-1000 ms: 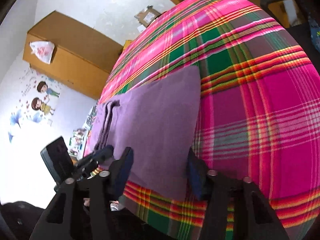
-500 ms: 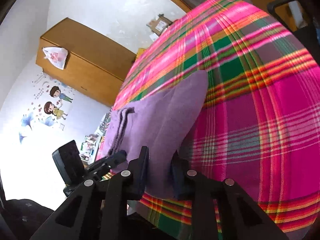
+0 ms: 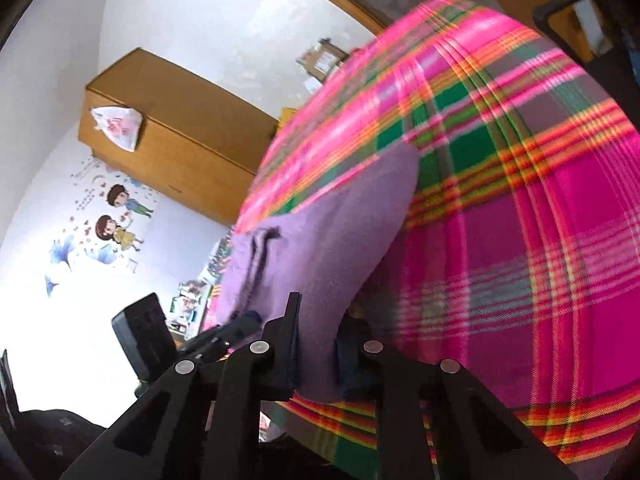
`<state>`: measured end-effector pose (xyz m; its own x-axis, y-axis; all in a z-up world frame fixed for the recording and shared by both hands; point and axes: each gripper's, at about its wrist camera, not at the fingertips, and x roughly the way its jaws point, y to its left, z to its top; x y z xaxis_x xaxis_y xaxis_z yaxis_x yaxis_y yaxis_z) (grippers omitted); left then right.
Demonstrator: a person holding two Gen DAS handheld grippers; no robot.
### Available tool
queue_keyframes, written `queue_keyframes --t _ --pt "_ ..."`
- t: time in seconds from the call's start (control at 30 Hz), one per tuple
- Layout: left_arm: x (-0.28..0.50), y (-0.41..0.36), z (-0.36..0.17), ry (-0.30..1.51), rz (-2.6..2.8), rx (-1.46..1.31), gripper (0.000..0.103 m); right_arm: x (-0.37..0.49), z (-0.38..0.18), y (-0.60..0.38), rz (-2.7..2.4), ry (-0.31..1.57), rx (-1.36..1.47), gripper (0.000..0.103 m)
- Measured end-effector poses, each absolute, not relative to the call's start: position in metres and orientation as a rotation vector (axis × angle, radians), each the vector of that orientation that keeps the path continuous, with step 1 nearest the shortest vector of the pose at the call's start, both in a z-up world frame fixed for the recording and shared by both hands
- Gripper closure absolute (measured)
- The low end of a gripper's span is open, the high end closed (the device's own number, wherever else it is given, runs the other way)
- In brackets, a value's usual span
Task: Fold clothes
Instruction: 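Grasp the garment end with the right tool and lift it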
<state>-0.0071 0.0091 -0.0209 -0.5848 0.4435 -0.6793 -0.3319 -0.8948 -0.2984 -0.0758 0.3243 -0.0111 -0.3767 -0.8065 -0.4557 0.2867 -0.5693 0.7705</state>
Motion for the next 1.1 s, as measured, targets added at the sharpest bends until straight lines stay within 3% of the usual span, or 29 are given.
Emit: queue_keyframes --t 0.4,1.1 --pt "-0.018 0.009 -0.028 -0.138 2.501 -1.154 0.091 -0.078 0.036 0.303 -1.982 -0.720 0.959 0.089" --pt "0.007 -0.056 0.003 -0.296 2.668 -1.035 0.091 -0.092 0.108 0.213 -1.916 -0.506 0.859 0.089"
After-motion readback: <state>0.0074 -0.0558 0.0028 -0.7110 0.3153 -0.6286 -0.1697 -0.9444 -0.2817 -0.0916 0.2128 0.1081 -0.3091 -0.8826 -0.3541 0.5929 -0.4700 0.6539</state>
